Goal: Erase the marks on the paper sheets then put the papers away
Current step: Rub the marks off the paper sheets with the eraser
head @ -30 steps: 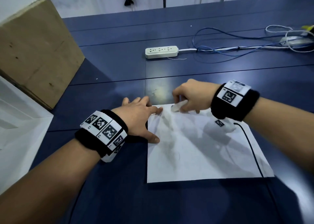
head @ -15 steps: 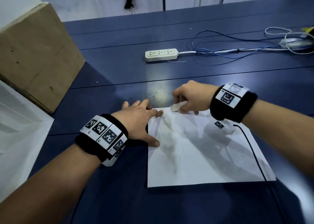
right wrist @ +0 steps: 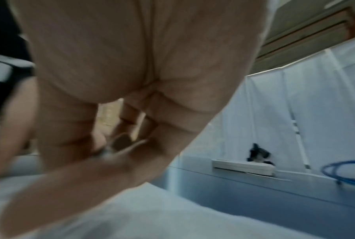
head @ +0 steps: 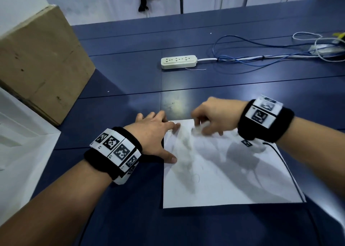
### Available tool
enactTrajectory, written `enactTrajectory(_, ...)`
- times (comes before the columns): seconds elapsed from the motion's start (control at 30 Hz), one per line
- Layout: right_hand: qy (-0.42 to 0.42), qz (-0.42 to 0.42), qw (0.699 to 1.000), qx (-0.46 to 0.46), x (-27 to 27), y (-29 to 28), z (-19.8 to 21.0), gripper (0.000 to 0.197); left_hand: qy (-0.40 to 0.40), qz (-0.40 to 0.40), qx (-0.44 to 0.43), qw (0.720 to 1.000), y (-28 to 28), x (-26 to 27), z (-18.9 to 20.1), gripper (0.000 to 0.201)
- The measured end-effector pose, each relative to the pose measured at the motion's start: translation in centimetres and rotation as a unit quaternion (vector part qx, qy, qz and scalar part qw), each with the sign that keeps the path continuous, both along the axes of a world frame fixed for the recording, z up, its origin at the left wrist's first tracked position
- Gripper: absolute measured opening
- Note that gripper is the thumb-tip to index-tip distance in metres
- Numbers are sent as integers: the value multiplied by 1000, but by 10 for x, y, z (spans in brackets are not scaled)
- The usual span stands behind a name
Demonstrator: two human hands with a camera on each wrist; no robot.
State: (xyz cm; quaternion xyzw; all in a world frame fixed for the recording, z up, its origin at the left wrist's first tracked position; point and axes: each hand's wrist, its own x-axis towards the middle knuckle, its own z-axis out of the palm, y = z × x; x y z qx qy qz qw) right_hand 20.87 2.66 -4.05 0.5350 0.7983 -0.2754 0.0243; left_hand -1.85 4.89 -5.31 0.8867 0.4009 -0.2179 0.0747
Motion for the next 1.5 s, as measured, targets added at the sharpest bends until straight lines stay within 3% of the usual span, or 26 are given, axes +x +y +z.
enactTrajectory(0.1,3,70,993,-98,-7,-20,1,16,-1,3,-3,1000,1,0,-1,110)
enactTrajectory(0.33,-17,-34,997,60,7,13,-2,15,0,4,-5,1000,-1,0,0,110)
enactTrajectory(0.53,9,62,992,-110,-4,-22,0,16,-2,3,-8,1000,-1,-1,0,110)
enactTrajectory(0.7,-15,-29,999,42,5,9,-2,13,-1,5,-7,1000,-1,1,1,110)
enactTrajectory(0.77,-12,-42,997,60,7,10,-3,12,-3,5,-5,1000,-1,1,1,110)
enactTrajectory(0.93,1,61,991,-121,-6,-19,-1,16,-4,8,-10,1000,-1,0,0,109)
enactTrajectory(1.0,-15,56,994,-95,-8,-16,1,18,-3,7,-11,1000,-1,1,1,109)
enactTrajectory(1.17,-24,-54,996,63,3,12,-3,15,-2,11,-11,1000,-2,1,2,108)
enactTrajectory(1.23,-13,-38,998,49,6,7,-5,14,-2,11,-10,1000,-2,1,2,108)
enactTrajectory(1.37,-2,61,993,-98,-2,-16,3,13,-3,7,-10,1000,-1,0,0,110)
enactTrajectory(1.5,-19,14,999,-36,1,4,0,15,-4,4,-8,1000,0,1,1,108)
